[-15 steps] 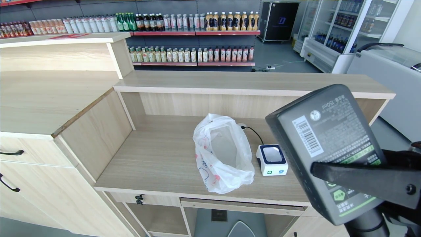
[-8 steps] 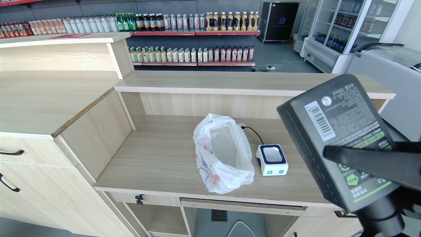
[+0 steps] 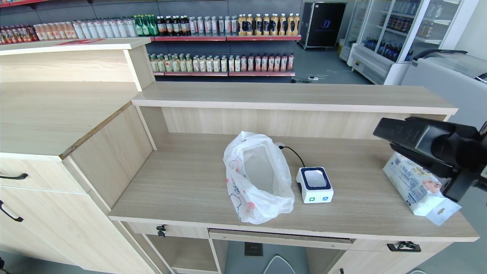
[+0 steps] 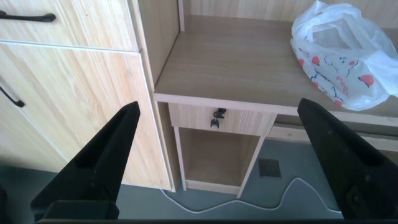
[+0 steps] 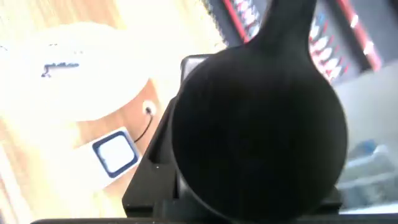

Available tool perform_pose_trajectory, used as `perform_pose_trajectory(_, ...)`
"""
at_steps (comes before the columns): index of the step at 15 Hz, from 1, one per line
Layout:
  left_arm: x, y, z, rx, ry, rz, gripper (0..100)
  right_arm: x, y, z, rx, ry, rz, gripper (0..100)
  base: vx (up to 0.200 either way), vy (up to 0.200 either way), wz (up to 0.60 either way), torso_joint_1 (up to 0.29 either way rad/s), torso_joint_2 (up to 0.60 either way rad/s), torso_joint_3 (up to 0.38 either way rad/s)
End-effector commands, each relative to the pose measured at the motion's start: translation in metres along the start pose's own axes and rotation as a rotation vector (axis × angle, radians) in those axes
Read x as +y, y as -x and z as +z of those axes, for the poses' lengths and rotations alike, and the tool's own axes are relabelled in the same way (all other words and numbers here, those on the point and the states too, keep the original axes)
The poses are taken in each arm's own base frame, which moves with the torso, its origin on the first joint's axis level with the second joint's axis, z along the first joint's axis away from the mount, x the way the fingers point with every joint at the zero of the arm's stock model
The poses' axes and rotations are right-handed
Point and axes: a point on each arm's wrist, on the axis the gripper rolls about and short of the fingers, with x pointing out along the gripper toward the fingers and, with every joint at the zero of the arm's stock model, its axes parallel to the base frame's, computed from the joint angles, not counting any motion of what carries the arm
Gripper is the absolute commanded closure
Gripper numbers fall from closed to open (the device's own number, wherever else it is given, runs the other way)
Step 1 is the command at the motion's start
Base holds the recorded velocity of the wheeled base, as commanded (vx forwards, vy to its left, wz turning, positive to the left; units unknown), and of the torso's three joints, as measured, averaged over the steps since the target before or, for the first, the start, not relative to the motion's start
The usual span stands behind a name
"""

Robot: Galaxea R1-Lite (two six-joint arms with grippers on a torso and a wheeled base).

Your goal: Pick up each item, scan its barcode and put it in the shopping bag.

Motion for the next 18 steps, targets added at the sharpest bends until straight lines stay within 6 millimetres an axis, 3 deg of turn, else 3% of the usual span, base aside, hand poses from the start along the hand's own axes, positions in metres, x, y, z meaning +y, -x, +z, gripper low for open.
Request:
perform_pose_trajectory(1, 0.0, 0.0, 0.0, 0.0, 0.0, 0.001, 0, -0.009, 0.008, -0.021, 0.305, -0.289, -0.101, 100, 0.0, 0.0, 0.0, 0.0, 0.0, 0.0)
perform_pose_trajectory(3, 0.0, 0.0, 0.0, 0.0, 0.0, 0.0, 0, -0.015, 0.008, -0.031, 0.563, -0.538, -0.204, 100, 0.0, 0.0, 0.0, 0.0, 0.0, 0.0)
perform_pose_trajectory(6, 0.0, 0.0, 0.0, 0.0, 0.0, 0.001, 0, -0.011, 0.014, -0.045, 0.663, -0.755, -0.265, 100, 0.0, 0.0, 0.0, 0.0, 0.0, 0.0)
perform_pose_trajectory(9, 0.0, 0.0, 0.0, 0.0, 0.0, 0.001, 0, -0.009, 0.013, -0.048, 0.662, -0.857, -0.289, 100, 0.0, 0.0, 0.0, 0.0, 0.0, 0.0)
perform_pose_trajectory(11, 0.0, 0.0, 0.0, 0.0, 0.0, 0.001, 0, -0.008, 0.012, -0.048, 0.633, -0.923, -0.277, 100, 0.0, 0.0, 0.6, 0.0, 0.0, 0.002)
perform_pose_trajectory(14, 0.0, 0.0, 0.0, 0.0, 0.0, 0.001, 0, -0.003, -0.002, -0.055, 0.662, -1.18, -0.251, 100, 0.0, 0.0, 0.6, 0.001, 0.0, 0.002)
perform_pose_trajectory(16, 0.0, 0.0, 0.0, 0.0, 0.0, 0.001, 0, 0.002, -0.012, -0.073, 0.626, -1.46, -0.132, 100, 0.0, 0.0, 0.3, 0.004, 0.01, 0.001)
perform_pose_trajectory(17, 0.0, 0.0, 0.0, 0.0, 0.0, 0.001, 0, 0.001, -0.012, -0.078, 0.606, -1.5, -0.1, 100, 0.0, 0.0, 0.0, 0.0, 0.0, 0.0)
perform_pose_trajectory(18, 0.0, 0.0, 0.0, 0.0, 0.0, 0.0, 0, 0.0, -0.011, -0.097, 0.551, -1.584, 0.001, 100, 0.0, 0.0, 0.0, 0.0, 0.0, 0.0)
